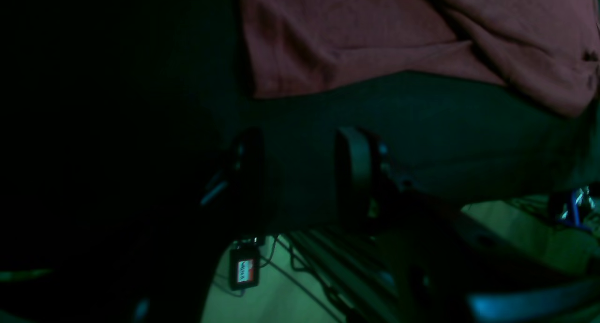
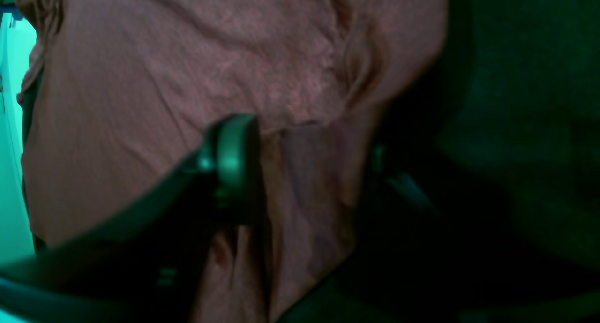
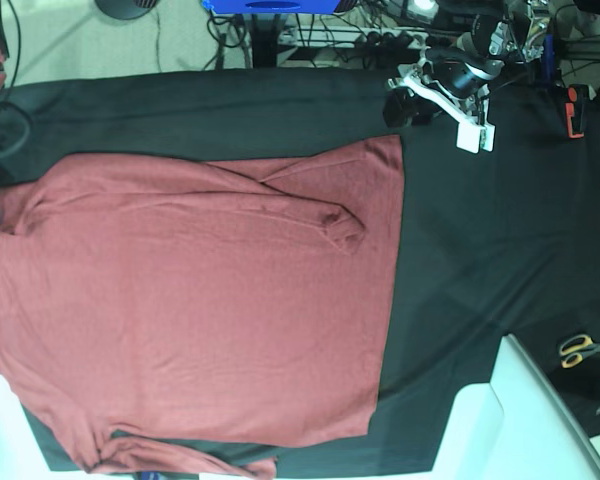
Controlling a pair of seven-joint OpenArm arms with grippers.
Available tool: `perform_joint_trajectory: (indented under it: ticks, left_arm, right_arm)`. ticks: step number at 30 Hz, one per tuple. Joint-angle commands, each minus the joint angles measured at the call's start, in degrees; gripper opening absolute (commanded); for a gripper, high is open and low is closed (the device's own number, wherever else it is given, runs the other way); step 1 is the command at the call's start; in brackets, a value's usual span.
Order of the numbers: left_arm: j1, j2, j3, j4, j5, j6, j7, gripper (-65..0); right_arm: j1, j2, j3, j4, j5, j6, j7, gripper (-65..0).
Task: Fold the T-shirt properly
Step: 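Move the left gripper back toward the shirt's side edge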
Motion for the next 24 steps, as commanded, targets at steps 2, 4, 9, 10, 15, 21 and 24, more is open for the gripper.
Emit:
perform_joint_trajectory:
  ticks: [2, 4, 9, 10, 15, 21, 24]
  left_arm:
    - [0.3, 0.1, -1.1, -0.1, -0.6, -0.4, -0.7, -42.0]
    - [0.3, 1.6, -2.5, -1.6, -0.7, -0.4, -0.7, -42.0]
    - [0.2, 3.9, -6.5, -4.4, -0.7, -0.5, -0.3, -41.6]
    - [0.2, 3.9, -6.4, -4.4, -0.7, -0.5, -0.3, -41.6]
    - [0.2, 5.9, -6.6, -4.5, -1.6, -0.5, -0.3, -41.6]
    - [-0.1, 6.2, -6.8, -6.4, -6.2, -0.5, -0.3, -41.6]
    - [-0.4, 6.2, -6.8, -6.4, -7.8, -0.6, -0.3, -41.6]
  right_arm:
    - [0.9, 1.4, 0.1, 0.6, 0.8, 0.4, 0.8, -52.4]
    - [0.9, 1.4, 0.1, 0.6, 0.8, 0.4, 0.8, -57.6]
    - [0.9, 1.4, -0.2, 0.6, 0.5, 0.3, 0.5, -65.0]
    - [0.9, 1.4, -0.3, 0.6, 0.5, 0.3, 0.4, -64.4]
    - [0.9, 1.4, -0.3, 0.6, 0.4, 0.3, 0.4, -64.5]
    - [0.8, 1.4, -0.3, 0.6, 0.4, 0.3, 0.4, -64.4]
    - [0.8, 1.5, -0.3, 0.6, 0.4, 0.3, 0.4, -64.4]
